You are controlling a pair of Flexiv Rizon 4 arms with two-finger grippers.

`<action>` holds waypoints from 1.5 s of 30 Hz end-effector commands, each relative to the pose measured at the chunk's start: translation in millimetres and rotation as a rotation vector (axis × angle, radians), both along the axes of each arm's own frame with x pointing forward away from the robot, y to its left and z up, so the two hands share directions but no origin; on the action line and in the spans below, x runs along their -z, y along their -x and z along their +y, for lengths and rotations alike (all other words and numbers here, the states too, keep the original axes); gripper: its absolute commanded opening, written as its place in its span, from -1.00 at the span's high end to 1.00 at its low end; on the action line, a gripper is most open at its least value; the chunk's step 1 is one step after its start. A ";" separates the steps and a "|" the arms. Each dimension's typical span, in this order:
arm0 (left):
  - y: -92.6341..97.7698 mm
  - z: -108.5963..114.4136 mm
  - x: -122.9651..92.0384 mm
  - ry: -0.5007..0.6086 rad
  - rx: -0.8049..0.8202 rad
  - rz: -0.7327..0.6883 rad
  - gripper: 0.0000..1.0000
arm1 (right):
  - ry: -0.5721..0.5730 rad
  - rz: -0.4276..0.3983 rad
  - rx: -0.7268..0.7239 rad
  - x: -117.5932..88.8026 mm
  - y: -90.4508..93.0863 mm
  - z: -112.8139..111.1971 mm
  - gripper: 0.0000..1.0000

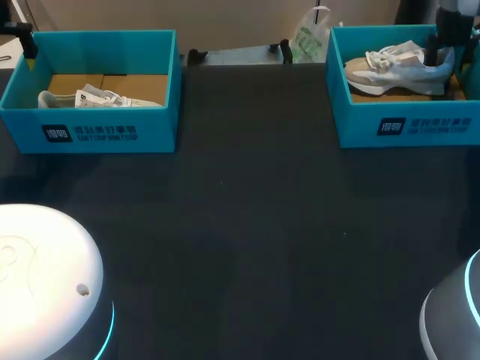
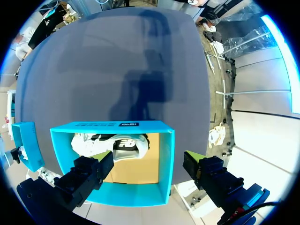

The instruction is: Take the shoe out of the shoebox, open the shoe tongue, remove and reinsert the insole, then place the shoe into the shoebox

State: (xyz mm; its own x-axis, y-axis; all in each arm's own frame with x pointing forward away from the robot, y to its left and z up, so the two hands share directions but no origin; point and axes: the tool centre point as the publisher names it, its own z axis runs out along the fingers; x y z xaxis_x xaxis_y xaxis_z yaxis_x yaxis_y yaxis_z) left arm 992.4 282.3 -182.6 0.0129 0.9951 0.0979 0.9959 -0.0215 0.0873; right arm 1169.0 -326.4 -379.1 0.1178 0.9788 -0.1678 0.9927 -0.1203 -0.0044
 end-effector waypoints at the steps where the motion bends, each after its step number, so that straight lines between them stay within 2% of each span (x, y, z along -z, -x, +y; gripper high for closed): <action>1: 0.9 0.2 0.0 -0.002 0.000 -0.002 -1.00 | -0.015 0.033 0.008 5.0 -5.5 -2.3 -0.51; 13: 0.9 0.2 0.0 -0.002 0.000 -0.002 -1.00 | -0.042 0.063 0.010 17.9 -3.3 1.2 -0.72; 20: 0.9 0.2 0.0 -0.002 0.000 -0.002 -1.00 | -0.067 0.074 0.007 23.3 -2.5 4.0 -0.71; 22: 0.9 0.2 0.0 -0.002 0.000 -0.002 -1.00 | -0.070 0.073 0.006 23.0 -3.3 4.5 -0.47; 24: 0.9 0.2 0.0 -0.002 0.000 -0.002 -1.00 | -0.077 0.069 0.004 22.0 -4.3 5.1 -0.05; 25: 0.9 0.2 0.0 -0.002 0.000 -0.002 -1.00 | -0.078 0.069 0.003 21.8 -4.7 5.6 0.09; 27: 0.9 0.2 0.0 -0.002 0.000 -0.002 -1.00 | -0.082 0.068 -0.001 21.4 -5.4 6.6 0.17; 32: 0.9 0.2 0.0 -0.002 0.000 -0.002 -1.00 | -0.081 0.060 -0.005 17.1 -5.4 9.8 0.04; 39: 0.9 0.2 0.0 -0.002 0.000 -0.002 -1.00 | -0.081 0.066 -0.003 16.7 -6.3 8.0 0.02; 40: 0.9 0.2 0.0 -0.002 0.000 -0.002 -1.00 | -0.078 0.064 -0.004 14.0 -6.8 8.1 -0.02; 42: 0.9 0.2 0.0 -0.002 0.000 -0.002 -1.00 | -0.075 0.058 -0.006 11.4 -7.7 8.0 -0.34; 43: 0.9 0.2 0.0 -0.002 0.000 -0.002 -1.00 | -0.074 0.058 -0.007 10.8 -8.1 7.8 -0.43; 45: 0.9 0.2 0.0 -0.002 0.000 -0.002 -1.00 | -0.069 0.060 -0.010 10.1 -9.0 7.6 -0.47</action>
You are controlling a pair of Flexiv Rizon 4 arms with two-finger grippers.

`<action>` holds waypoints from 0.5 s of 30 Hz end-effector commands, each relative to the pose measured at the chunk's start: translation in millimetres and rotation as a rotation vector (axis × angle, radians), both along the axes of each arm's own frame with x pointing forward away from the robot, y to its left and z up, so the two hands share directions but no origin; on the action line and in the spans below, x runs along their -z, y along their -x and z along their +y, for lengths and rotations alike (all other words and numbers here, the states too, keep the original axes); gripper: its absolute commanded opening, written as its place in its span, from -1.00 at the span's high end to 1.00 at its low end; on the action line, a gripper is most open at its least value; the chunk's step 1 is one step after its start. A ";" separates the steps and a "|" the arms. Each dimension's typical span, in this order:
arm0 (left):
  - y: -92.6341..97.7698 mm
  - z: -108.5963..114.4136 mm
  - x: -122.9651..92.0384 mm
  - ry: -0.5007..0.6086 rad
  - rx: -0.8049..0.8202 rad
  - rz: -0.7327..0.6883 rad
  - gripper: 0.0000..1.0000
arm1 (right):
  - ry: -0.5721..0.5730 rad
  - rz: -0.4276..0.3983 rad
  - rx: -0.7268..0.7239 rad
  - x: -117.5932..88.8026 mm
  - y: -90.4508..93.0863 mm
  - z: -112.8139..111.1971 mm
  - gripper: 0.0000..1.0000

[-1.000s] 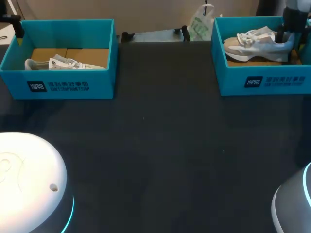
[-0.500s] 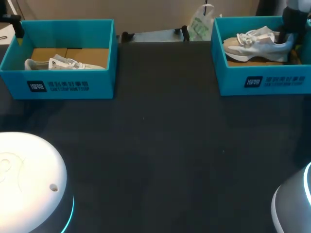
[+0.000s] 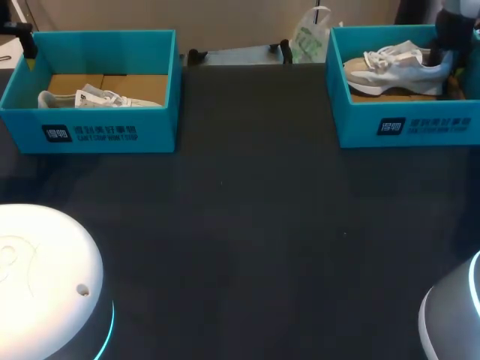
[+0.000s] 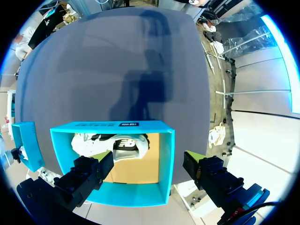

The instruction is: Take the shoe out of the shoebox, open the shoe tongue, remove and reinsert the insole, then place the shoe into the shoebox

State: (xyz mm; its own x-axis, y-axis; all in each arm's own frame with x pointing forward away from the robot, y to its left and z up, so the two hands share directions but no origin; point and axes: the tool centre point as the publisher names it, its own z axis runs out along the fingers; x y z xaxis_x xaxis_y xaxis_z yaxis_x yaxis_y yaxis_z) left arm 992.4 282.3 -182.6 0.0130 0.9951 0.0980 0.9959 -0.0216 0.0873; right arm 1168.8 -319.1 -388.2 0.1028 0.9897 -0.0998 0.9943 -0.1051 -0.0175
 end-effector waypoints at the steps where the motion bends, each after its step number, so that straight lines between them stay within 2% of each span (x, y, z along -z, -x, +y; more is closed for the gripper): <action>1: 0.9 0.2 0.0 -0.002 0.000 -0.002 -1.00 | 0.003 0.059 0.001 0.8 -9.6 0.3 -0.52; 2: 0.9 0.2 0.0 -0.002 0.000 -0.002 -1.00 | 0.005 0.060 0.000 0.2 -10.2 0.3 -0.62; 5: 0.9 0.2 0.0 -0.002 0.000 -0.002 -1.00 | 0.014 0.064 -0.004 -2.1 -10.7 0.3 -0.58; 8: 0.9 0.2 0.0 -0.002 0.000 -0.002 -1.00 | 0.018 0.071 -0.003 -2.9 -11.1 -0.4 -0.47; 10: 0.9 0.2 0.0 -0.002 0.000 -0.002 -1.00 | 0.018 0.075 -0.001 -2.5 -11.6 -1.5 -0.31; 12: 0.9 0.2 0.0 -0.002 0.000 -0.002 -1.00 | 0.018 0.084 0.003 -2.5 -11.9 -2.0 0.00; 14: 0.9 0.2 0.0 -0.002 0.000 -0.002 -1.00 | 0.027 0.098 0.005 -3.0 -12.6 -2.2 0.07; 15: 0.9 0.2 0.0 -0.002 0.000 -0.002 -1.00 | 0.030 0.103 0.006 -2.9 -13.2 -2.3 0.16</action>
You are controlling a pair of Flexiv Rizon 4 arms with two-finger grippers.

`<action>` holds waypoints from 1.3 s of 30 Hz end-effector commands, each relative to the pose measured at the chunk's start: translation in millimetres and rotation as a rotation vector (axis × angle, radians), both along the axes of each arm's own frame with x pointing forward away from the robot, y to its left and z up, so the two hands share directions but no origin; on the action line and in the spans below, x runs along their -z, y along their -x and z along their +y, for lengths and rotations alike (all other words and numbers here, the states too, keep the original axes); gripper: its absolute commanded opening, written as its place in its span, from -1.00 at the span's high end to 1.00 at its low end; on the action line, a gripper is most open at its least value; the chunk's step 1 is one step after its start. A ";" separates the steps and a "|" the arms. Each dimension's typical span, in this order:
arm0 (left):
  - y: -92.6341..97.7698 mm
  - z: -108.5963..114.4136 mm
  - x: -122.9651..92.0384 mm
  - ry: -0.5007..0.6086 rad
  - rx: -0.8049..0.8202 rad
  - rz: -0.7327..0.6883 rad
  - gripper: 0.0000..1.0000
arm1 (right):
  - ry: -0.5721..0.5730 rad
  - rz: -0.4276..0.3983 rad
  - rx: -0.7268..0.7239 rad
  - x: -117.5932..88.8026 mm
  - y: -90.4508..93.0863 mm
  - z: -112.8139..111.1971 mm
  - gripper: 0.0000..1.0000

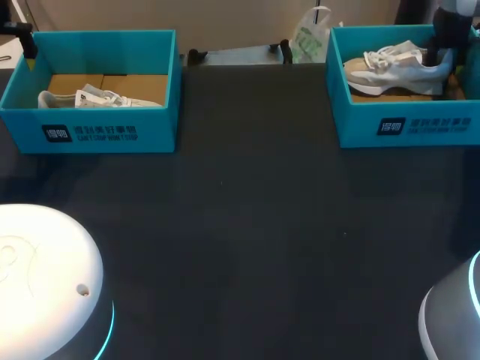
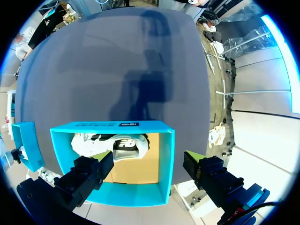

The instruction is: Take the shoe out of the shoebox, open the shoe tongue, remove and reinsert the insole, then place the shoe into the shoebox

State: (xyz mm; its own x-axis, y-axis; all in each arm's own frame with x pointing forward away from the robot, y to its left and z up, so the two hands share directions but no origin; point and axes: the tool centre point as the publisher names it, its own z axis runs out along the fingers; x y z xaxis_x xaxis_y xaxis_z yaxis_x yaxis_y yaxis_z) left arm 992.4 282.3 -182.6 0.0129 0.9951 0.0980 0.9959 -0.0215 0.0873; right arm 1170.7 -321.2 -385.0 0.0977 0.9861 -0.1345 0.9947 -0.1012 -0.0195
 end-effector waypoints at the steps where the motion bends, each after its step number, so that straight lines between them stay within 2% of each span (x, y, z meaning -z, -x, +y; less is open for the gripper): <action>1: 0.9 0.2 0.0 -0.002 0.000 -0.002 -1.00 | -0.003 0.103 0.014 0.4 -11.7 -0.3 0.25; 3: 0.9 0.2 0.0 -0.002 0.000 -0.002 -1.00 | -0.002 0.110 0.020 0.6 -11.9 -0.2 0.61; 4: 0.9 0.2 0.0 -0.002 0.000 -0.002 -1.00 | -0.002 0.112 0.021 0.6 -11.9 -0.1 1.00; 7: 0.9 0.2 0.0 -0.002 0.000 -0.002 -1.00 | 0.002 0.112 0.026 -0.7 -10.9 0.4 1.00; 17: 0.9 0.2 0.0 -0.002 0.000 -0.002 -1.00 | 0.063 0.048 0.065 -29.3 -6.4 -5.6 1.00; 29: 0.9 0.2 0.0 -0.002 0.000 -0.002 -1.00 | 0.107 0.035 0.081 -35.4 -5.8 -23.1 1.00; 33: 0.9 0.2 0.0 -0.002 0.000 -0.002 -1.00 | 0.099 0.008 0.089 -48.6 0.9 -22.4 1.00; 39: 0.9 0.2 0.0 -0.002 0.000 -0.002 -1.00 | 0.129 -0.030 0.093 -78.8 10.7 -19.5 1.00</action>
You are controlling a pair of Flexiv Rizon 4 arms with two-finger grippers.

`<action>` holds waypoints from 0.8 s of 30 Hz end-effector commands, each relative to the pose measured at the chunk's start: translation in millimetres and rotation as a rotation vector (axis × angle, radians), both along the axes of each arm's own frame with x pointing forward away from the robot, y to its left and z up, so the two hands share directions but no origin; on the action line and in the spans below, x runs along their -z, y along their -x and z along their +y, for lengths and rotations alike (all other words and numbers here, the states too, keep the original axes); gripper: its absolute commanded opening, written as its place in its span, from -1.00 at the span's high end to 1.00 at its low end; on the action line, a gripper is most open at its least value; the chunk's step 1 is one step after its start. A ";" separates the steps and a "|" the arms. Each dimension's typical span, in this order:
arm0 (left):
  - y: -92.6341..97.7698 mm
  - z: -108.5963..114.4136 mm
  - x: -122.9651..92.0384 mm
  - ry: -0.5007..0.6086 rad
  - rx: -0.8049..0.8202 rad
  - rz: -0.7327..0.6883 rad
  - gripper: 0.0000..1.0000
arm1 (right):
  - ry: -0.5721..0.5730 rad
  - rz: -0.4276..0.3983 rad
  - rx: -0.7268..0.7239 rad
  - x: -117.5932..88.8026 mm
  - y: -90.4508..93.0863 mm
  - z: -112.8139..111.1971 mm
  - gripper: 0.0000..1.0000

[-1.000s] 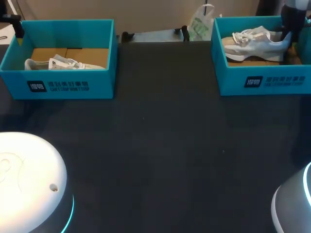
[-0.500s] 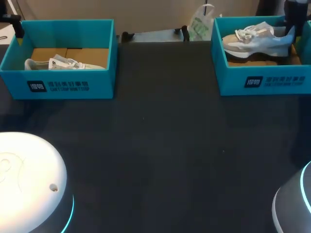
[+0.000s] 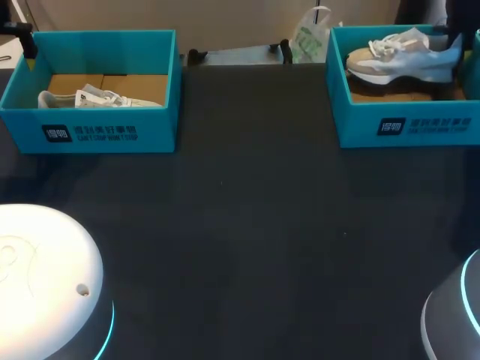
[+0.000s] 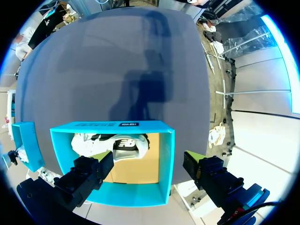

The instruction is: Take the shoe out of the shoebox, open the shoe tongue, remove and reinsert the insole, then place the shoe into the shoebox

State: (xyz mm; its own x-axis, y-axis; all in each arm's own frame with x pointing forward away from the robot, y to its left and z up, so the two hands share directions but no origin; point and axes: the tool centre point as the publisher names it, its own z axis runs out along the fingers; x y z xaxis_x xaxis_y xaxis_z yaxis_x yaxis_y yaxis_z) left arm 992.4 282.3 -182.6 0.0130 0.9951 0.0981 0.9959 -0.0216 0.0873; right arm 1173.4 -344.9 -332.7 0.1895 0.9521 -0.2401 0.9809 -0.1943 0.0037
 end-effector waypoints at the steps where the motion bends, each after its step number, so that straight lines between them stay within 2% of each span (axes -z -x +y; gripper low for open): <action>1: 0.9 0.2 0.0 -0.002 0.000 -0.002 -1.00 | 0.021 -0.023 0.000 -30.7 13.7 3.0 1.00; 5: 0.9 0.2 0.0 -0.002 0.000 -0.002 -1.00 | 0.023 -0.037 0.017 -51.0 18.4 -0.1 1.00; 13: 0.9 0.2 0.0 -0.002 0.000 -0.002 -1.00 | 0.039 -0.052 0.021 -101.7 36.6 11.6 1.00; 19: 0.9 0.2 0.0 -0.002 0.000 -0.002 -1.00 | 0.048 -0.082 0.028 -149.1 60.2 24.3 1.00; 24: 0.9 0.2 0.0 -0.002 0.000 -0.002 -1.00 | 0.050 -0.098 0.041 -179.2 87.6 38.1 1.00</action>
State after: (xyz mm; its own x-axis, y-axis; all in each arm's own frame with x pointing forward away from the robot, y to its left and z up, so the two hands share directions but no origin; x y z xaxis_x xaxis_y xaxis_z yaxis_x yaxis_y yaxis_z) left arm 992.4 282.3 -182.6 0.0129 0.9951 0.0980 0.9959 -0.0216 0.0873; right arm 1132.7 -326.6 -195.0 0.2500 0.9307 -0.2670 0.9650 -0.2620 -0.0097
